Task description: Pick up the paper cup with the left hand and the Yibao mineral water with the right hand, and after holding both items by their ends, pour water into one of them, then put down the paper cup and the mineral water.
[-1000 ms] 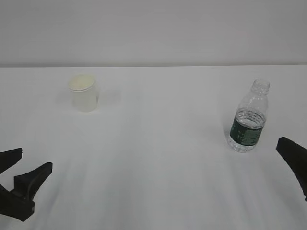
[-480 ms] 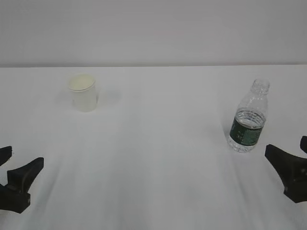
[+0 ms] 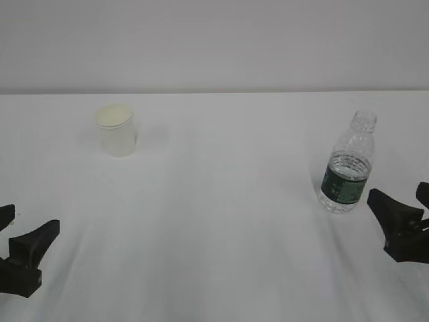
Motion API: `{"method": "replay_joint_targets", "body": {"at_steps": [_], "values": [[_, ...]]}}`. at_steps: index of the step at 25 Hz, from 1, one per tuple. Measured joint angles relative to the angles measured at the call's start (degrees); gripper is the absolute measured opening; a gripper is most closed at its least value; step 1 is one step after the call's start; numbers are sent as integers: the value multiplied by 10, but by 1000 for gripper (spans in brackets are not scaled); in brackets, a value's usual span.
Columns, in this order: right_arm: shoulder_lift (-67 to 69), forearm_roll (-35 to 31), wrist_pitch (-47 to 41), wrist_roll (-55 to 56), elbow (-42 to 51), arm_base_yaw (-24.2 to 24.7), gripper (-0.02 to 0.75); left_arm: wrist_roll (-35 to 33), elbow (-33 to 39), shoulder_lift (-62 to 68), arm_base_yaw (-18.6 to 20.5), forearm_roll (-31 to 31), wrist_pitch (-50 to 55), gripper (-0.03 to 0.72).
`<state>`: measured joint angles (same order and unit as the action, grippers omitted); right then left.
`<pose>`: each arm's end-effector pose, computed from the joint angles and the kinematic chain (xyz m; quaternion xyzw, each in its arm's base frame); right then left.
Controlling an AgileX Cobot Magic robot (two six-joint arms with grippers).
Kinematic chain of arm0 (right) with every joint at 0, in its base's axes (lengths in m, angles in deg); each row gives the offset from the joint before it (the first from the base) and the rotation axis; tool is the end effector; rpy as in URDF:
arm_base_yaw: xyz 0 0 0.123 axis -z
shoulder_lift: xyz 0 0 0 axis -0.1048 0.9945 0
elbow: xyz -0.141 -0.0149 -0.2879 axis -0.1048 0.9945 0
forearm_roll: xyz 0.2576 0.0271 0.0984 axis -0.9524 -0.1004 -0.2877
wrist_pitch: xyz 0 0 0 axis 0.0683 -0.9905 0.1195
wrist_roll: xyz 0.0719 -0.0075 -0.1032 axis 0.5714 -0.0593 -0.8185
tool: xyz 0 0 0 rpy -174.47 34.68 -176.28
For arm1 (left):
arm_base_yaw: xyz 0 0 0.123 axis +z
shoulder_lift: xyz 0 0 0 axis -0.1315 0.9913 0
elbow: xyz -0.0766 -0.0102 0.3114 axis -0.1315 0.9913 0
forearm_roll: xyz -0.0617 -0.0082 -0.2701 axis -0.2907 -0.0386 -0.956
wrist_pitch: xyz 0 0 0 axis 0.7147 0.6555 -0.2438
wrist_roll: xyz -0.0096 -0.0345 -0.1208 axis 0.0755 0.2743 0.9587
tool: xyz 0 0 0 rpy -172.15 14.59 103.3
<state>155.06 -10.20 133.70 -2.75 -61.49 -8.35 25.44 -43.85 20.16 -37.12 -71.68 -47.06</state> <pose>0.2054 0.0465 0.1453 -0.0663 0.7935 0.0719 0.6007 0.1908 -0.0732 0.1302 0.1323 0.7990 -0.0551 0.5840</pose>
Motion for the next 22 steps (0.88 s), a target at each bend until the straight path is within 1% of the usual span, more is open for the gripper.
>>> {"method": "replay_joint_targets", "body": {"at_steps": [4,9,14,22], "values": [[13,-21,15,-5,0,0,591,0,0,0,0,-5,0,522],[14,-30,20,-16,0,0,591,0,0,0,0,-15,0,521],[14,-30,20,-18,0,0,591,0,-1,0,0,-26,0,521],[30,-4,20,-20,0,0,591,0,-11,0,0,-29,0,521]]}}
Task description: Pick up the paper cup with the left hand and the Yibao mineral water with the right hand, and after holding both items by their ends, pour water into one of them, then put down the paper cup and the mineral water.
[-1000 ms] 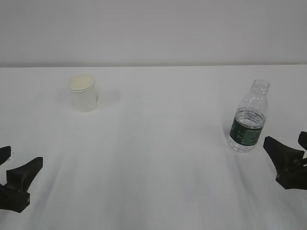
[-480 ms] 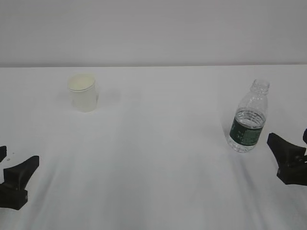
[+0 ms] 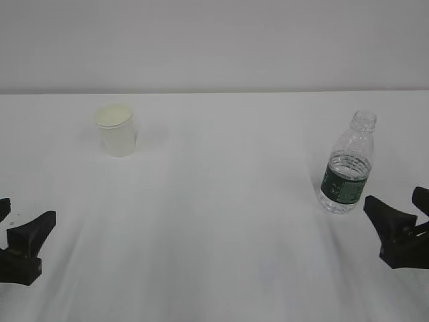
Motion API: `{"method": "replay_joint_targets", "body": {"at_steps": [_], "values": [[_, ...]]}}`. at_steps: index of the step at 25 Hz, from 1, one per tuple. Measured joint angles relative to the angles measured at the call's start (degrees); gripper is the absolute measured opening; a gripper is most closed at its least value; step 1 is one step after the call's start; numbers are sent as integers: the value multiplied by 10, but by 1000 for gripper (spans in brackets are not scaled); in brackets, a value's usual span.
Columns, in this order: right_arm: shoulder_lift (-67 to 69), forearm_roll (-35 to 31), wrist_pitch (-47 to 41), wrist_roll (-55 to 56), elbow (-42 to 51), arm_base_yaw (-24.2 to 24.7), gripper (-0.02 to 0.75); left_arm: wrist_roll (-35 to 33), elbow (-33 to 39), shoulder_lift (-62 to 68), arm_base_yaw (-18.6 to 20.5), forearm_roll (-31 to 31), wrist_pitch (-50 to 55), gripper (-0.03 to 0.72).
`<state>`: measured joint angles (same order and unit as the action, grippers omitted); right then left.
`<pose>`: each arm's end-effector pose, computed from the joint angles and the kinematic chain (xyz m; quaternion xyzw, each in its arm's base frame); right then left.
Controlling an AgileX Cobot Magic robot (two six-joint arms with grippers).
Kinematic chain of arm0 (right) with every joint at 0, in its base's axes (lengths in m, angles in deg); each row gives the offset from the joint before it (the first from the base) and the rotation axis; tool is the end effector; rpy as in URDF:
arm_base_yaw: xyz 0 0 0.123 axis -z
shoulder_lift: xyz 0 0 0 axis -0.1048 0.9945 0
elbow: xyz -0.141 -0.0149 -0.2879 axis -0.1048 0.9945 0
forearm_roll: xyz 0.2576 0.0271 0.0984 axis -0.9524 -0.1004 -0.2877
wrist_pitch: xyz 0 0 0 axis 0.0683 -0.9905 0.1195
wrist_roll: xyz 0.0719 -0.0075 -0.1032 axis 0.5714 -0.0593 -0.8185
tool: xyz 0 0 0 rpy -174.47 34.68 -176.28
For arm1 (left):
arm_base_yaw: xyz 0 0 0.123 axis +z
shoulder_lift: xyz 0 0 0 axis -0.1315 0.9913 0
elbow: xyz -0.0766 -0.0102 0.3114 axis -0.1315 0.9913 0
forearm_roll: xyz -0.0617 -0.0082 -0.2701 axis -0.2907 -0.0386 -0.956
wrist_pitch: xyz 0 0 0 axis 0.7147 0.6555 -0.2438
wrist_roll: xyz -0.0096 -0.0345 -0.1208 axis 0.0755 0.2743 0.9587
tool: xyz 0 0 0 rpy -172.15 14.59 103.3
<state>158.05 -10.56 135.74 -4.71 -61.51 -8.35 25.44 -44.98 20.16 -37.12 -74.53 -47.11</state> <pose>0.2078 0.0462 0.1386 -0.0782 0.7973 0.0584 0.5957 0.1974 -0.0707 0.1335 0.1085 0.7972 -0.0458 0.5921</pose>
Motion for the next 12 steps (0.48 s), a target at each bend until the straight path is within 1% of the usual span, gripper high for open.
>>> {"method": "replay_joint_targets", "body": {"at_steps": [12], "values": [[76,28,17,0,-2,0,591,0,-5,0,0,-8,-1,520]]}}
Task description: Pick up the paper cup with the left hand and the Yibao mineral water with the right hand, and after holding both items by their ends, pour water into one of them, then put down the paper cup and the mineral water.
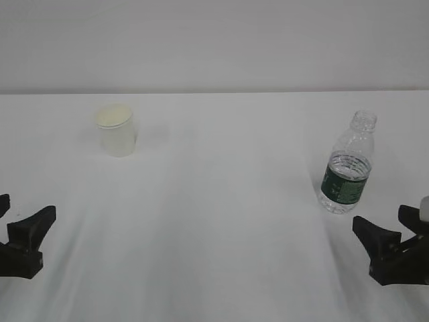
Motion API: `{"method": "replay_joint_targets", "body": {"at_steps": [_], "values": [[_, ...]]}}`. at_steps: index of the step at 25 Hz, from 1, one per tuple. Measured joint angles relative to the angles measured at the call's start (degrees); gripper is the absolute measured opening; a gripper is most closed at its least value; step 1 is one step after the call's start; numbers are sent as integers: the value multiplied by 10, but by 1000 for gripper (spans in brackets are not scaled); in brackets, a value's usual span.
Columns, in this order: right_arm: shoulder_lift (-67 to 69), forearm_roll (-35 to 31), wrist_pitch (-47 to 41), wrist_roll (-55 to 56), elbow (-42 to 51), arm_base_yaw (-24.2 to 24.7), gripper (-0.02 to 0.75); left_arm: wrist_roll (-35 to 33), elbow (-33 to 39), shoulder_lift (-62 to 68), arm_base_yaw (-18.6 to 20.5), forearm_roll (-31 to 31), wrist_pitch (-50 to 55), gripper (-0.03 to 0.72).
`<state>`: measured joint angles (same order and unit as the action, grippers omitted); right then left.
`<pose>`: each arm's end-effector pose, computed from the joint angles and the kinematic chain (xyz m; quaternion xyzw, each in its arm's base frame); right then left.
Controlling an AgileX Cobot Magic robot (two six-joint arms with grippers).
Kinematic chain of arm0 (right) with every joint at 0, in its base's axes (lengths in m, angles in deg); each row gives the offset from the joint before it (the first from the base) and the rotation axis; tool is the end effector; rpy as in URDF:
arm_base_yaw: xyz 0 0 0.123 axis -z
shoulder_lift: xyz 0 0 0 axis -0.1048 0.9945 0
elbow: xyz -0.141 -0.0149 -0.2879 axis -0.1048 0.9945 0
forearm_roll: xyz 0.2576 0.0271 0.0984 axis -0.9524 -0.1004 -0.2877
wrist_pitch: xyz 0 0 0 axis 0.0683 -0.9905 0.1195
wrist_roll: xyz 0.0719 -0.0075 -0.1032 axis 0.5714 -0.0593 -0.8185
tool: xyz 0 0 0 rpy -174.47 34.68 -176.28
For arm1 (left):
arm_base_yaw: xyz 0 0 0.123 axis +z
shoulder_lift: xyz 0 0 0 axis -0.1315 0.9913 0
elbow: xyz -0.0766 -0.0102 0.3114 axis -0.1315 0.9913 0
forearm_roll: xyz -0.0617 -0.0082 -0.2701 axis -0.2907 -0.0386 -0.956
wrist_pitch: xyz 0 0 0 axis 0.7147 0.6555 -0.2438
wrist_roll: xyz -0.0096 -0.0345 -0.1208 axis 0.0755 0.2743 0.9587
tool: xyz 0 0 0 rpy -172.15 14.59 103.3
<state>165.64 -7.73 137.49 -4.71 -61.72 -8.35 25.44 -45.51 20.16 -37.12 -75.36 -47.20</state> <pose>0.2094 0.0524 0.1145 -0.1040 0.8229 0.0643 0.5549 0.2002 -0.0705 0.1352 0.1010 0.7953 -0.0437 0.5962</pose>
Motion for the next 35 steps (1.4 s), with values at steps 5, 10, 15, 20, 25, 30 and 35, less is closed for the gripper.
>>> {"method": "replay_joint_targets", "body": {"at_steps": [5,10,15,20,25,30,35], "values": [[10,2,1,0,0,0,591,0,-14,0,0,0,0,520],[10,2,3,0,0,0,591,2,-26,1,0,0,0,520],[10,6,3,0,0,0,591,3,-40,6,8,-1,0,519],[10,6,5,0,0,0,591,29,-45,16,58,21,0,519],[10,6,5,0,-1,0,591,54,-47,24,114,105,0,511],[10,6,5,0,-1,0,590,81,-54,48,162,175,0,482],[10,6,6,0,-1,0,590,99,-57,63,199,233,0,478]]}}
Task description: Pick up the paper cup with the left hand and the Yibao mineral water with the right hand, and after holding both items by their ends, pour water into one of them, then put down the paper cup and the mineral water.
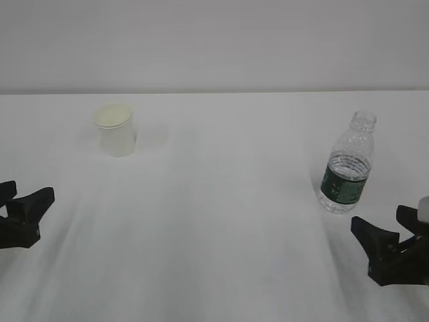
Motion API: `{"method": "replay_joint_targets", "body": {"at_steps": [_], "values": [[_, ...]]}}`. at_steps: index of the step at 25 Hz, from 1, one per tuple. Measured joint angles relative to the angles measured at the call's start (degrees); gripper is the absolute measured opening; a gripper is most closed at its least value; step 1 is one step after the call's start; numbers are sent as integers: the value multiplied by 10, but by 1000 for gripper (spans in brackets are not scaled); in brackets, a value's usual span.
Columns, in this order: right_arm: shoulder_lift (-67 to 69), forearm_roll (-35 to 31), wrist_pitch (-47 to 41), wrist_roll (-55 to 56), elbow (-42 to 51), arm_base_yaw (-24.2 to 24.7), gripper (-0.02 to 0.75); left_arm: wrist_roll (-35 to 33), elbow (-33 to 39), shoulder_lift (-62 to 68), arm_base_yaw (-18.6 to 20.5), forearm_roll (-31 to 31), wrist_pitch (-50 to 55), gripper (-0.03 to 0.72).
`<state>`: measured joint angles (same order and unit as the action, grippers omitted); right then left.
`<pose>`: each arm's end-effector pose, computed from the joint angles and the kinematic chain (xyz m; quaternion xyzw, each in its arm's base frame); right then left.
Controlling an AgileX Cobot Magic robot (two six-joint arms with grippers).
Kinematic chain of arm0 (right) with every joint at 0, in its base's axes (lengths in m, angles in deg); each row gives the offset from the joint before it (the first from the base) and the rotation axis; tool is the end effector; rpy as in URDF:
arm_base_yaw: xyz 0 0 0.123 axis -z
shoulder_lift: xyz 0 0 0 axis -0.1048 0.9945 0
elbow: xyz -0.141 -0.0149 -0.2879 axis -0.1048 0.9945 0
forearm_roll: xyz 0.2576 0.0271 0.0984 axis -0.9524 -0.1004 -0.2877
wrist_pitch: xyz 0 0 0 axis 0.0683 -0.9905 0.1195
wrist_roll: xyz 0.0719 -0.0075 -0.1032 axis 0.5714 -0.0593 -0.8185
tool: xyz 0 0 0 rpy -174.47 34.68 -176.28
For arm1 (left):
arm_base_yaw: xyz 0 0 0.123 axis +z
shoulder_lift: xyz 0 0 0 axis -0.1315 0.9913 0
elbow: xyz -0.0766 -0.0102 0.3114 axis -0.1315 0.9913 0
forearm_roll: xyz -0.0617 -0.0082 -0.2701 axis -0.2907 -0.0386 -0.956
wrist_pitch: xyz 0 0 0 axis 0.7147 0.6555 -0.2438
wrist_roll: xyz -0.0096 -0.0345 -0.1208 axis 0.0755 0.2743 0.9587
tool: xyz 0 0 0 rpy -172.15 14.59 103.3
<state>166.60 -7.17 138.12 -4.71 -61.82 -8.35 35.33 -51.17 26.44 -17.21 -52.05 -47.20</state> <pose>0.2100 0.0537 0.1124 -0.1083 0.8235 0.0666 0.5529 0.2413 -0.0496 0.1284 0.0713 0.7995 -0.0885 0.5898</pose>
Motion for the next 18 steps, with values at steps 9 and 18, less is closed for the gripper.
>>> {"method": "replay_joint_targets", "body": {"at_steps": [9,18], "values": [[0,0,0,0,0,0,591,25,-13,11,44,63,0,477],[14,0,0,0,-12,0,590,25,-13,11,44,61,0,477]]}}
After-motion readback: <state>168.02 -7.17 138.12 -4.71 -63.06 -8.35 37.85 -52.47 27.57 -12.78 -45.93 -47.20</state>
